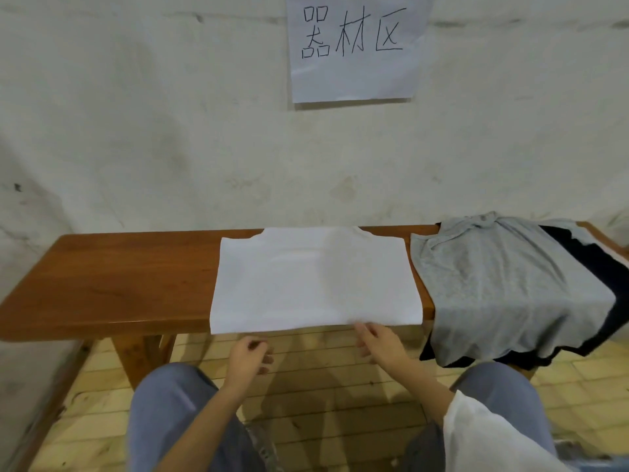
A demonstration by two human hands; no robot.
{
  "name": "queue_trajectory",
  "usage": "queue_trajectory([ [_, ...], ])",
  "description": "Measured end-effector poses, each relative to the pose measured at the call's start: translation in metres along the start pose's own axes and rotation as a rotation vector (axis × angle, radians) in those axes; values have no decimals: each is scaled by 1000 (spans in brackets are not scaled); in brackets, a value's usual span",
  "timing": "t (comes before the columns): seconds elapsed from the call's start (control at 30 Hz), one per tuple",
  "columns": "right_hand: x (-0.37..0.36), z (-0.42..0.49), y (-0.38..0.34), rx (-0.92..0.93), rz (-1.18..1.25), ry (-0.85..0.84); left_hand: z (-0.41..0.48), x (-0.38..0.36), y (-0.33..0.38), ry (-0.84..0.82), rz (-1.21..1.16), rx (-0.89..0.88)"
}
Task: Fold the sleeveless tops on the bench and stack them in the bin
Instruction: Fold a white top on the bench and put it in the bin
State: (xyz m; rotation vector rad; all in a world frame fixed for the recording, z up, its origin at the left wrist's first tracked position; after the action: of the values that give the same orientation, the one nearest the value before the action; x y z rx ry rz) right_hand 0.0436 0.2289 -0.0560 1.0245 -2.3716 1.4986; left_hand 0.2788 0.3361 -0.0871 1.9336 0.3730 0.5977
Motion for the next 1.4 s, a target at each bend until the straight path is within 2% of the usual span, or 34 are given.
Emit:
queue_trajectory([
  [0.07, 3, 1, -1, -227, 392, -32, 7, 4, -4, -27, -508, 272],
  [0.13, 11, 6, -3, -353, 847, -58, 8, 11, 0, -28, -899, 416],
  [0.2, 21, 12, -4, -421, 1221, -53, 4, 14, 7, -35, -1019, 429],
  [0.27, 28, 16, -3, -441, 1366, -20, 0, 14, 13, -32, -1056, 396],
  [0.37, 30, 18, -4, -407, 1391, 24, -5, 13, 20, 22, -1172, 400],
  [0.47, 31, 19, -5, -353, 1384, 117, -1, 12, 24, 65, -1114, 369],
  [0.6, 40, 17, -19, -225, 1210, 283, 3, 21, 44, 118, -1019, 267],
  [0.73, 56, 4, -47, -102, 1009, 491, 1, 34, 73, 250, -837, 37],
  [0.87, 68, -21, -77, 13, 926, 668, -15, 42, 100, 509, -576, -182],
  [0.97, 74, -38, -94, 82, 972, 728, -37, 42, 125, 628, -565, -300],
  [1.07, 80, -53, -104, 111, 1024, 759, -56, 42, 148, 673, -598, -388],
  [1.4, 97, -81, -115, 155, 1109, 816, -80, 52, 175, 775, -644, -410],
])
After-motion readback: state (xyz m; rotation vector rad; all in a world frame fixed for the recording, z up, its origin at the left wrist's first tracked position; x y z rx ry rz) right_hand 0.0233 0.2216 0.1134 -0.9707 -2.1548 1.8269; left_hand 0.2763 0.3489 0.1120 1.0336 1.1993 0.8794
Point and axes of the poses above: each hand's wrist, its own z-axis towards the middle knuckle, its own x-axis out of the back of the hand, y = z × x, the point moved 2 cm from there along z, towards the middle knuckle, and after that the axes turned 6 degrees about -x, right-handed, at the moved point
